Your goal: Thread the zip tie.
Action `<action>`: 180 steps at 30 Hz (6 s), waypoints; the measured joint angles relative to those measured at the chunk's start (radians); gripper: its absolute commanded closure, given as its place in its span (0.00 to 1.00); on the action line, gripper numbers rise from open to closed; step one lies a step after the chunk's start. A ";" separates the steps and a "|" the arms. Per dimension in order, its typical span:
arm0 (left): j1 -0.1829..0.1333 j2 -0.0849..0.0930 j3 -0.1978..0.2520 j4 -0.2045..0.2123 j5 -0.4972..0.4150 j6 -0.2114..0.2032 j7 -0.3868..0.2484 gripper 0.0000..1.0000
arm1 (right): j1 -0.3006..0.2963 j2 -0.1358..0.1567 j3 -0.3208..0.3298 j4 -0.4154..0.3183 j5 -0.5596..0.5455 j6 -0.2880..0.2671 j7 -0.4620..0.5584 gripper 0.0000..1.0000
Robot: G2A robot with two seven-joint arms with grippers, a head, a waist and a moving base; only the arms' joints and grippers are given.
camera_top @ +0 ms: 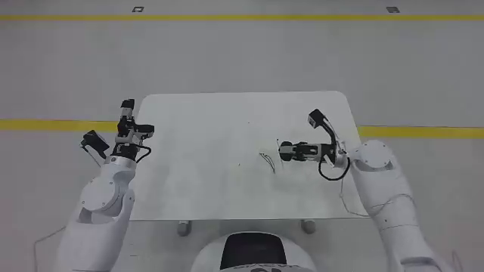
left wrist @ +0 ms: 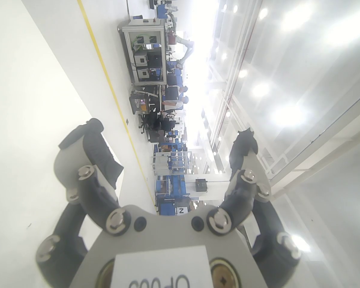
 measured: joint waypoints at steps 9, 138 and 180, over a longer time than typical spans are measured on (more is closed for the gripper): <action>0.000 0.000 0.000 0.000 0.000 0.000 0.000 0.00 | 0.045 -0.006 -0.037 0.100 0.109 0.000 0.000 1.00; -0.233 0.008 0.774 -0.018 1.990 0.013 -0.074 0.00 | -0.009 0.040 -0.069 0.124 0.332 0.000 -0.132 1.00; -0.396 0.098 0.967 0.076 1.443 -0.072 0.050 0.00 | -0.061 0.030 -0.028 0.005 0.301 0.000 -0.239 1.00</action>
